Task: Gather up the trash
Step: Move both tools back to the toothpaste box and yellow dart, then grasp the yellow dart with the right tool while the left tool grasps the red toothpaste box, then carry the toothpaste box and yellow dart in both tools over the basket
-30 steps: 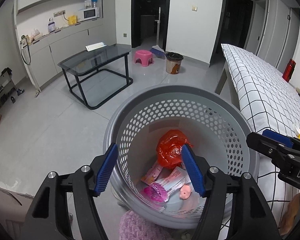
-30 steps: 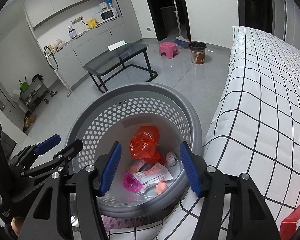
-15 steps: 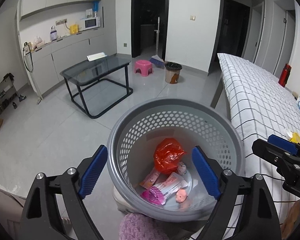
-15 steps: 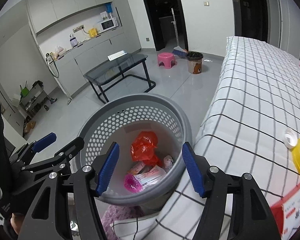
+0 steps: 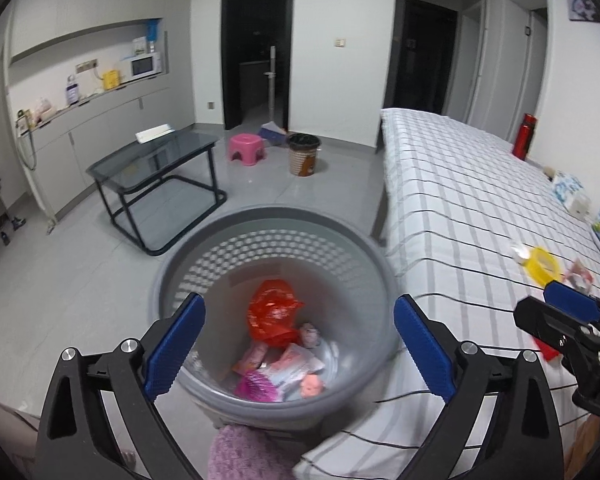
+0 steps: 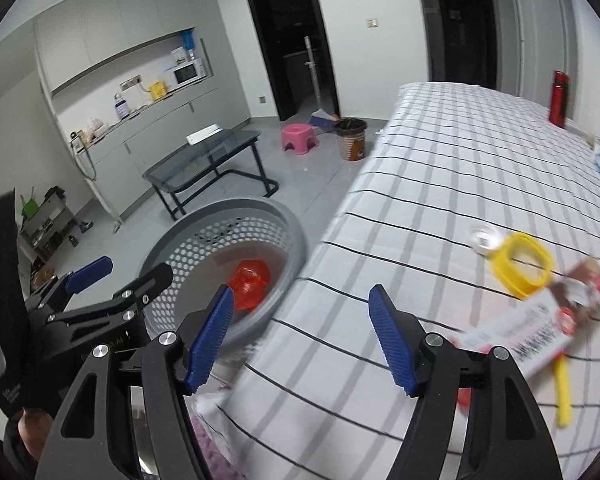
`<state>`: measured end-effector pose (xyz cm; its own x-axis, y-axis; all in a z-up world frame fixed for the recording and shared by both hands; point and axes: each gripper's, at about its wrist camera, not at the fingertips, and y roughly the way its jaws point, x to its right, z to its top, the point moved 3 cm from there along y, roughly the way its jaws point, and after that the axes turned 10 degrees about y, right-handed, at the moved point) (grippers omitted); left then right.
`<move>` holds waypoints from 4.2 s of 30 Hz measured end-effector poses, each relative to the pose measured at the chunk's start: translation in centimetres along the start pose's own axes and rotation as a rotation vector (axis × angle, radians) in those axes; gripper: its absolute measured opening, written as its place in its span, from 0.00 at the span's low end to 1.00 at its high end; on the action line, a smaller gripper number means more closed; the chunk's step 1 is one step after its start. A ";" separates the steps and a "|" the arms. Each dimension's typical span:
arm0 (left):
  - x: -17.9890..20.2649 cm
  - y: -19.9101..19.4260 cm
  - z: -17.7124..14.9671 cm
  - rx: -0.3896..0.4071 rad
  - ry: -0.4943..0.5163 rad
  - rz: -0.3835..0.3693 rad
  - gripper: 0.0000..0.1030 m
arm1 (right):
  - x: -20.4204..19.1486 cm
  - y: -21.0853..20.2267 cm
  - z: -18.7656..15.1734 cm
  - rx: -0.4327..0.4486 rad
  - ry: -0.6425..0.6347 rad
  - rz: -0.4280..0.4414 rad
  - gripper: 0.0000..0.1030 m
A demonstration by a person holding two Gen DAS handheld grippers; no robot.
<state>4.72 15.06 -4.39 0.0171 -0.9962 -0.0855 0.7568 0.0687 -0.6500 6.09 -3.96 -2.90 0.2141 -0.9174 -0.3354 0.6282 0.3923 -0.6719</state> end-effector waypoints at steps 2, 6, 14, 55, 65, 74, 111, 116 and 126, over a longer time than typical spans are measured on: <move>1.4 -0.3 0.3 0.011 0.015 -0.026 0.92 | 1.5 -1.4 -0.5 0.017 0.003 -0.033 0.65; 4.3 -0.2 0.9 0.018 0.049 -0.077 0.93 | 5.3 -4.3 -1.5 0.053 0.035 -0.114 0.69; 11.1 0.2 2.1 0.026 0.129 -0.194 0.94 | 15.1 -7.8 -3.9 0.058 0.185 -0.275 0.69; 23.6 2.1 2.7 -0.016 0.340 -0.372 0.94 | 24.0 -7.9 -5.6 0.005 0.334 -0.286 0.12; 27.4 3.1 2.6 -0.019 0.434 -0.391 0.94 | 26.7 -10.3 -6.1 0.061 0.409 -0.264 0.12; 30.4 5.2 2.4 -0.083 0.493 -0.396 0.94 | 27.6 -10.5 -6.8 0.067 0.444 -0.225 0.12; 29.6 0.1 2.4 -0.025 0.424 -0.450 0.50 | 26.8 -11.2 -6.7 0.096 0.443 -0.193 0.12; 28.6 -0.1 2.6 -0.012 0.406 -0.456 0.50 | 26.1 -11.3 -6.1 0.105 0.429 -0.193 0.12; 25.8 -0.5 3.1 0.012 0.368 -0.440 0.50 | 23.9 -10.1 -5.0 0.089 0.393 -0.173 0.12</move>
<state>6.85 -10.87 -3.94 -0.5278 -0.8467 -0.0676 0.6489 -0.3507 -0.6752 1.10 -29.53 -7.40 -0.1894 -0.8673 -0.4603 0.6958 0.2122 -0.6861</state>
